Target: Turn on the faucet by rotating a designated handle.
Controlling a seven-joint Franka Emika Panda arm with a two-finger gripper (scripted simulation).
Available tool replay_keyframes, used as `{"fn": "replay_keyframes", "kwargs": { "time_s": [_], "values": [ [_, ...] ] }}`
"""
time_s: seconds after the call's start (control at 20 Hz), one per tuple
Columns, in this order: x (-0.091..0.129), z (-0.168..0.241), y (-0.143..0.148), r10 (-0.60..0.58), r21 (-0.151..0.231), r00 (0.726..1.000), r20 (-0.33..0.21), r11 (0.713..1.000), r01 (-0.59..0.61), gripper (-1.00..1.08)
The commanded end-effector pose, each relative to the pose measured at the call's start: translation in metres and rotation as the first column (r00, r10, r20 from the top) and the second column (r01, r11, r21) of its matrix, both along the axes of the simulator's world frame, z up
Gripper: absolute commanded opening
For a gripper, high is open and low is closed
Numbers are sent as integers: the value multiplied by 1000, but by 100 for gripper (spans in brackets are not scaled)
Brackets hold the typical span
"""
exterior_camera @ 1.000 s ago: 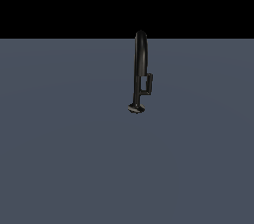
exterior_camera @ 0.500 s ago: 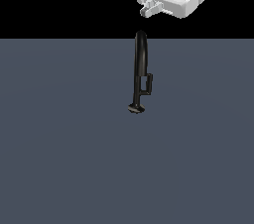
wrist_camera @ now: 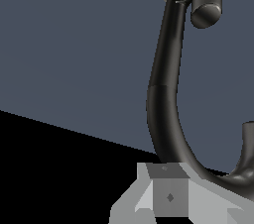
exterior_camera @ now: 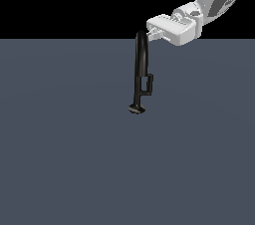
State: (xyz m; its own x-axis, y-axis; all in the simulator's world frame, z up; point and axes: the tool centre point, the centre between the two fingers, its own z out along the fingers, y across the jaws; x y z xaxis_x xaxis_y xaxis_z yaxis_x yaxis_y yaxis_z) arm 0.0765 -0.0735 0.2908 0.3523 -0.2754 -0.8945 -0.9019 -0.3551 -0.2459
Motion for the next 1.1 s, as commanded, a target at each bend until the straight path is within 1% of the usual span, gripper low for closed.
{"fn": "replay_keyframes", "kwargs": {
  "time_s": [0.0, 0.25, 0.4, 0.55, 0.8, 1.05],
  "values": [
    [9, -19, -5, -48, 48, 998, -50, 998, 50, -100],
    [22, -59, -12, -135, 133, 979, -153, 979, 156, -100],
    [28, -83, -15, -180, 175, 960, -216, 960, 219, -100],
    [32, -105, -16, -217, 209, 937, -273, 938, 278, -100],
    [36, -134, -16, -259, 246, 901, -347, 902, 354, -100],
    [36, -148, -14, -276, 261, 882, -382, 883, 389, -100]
  ]
}}
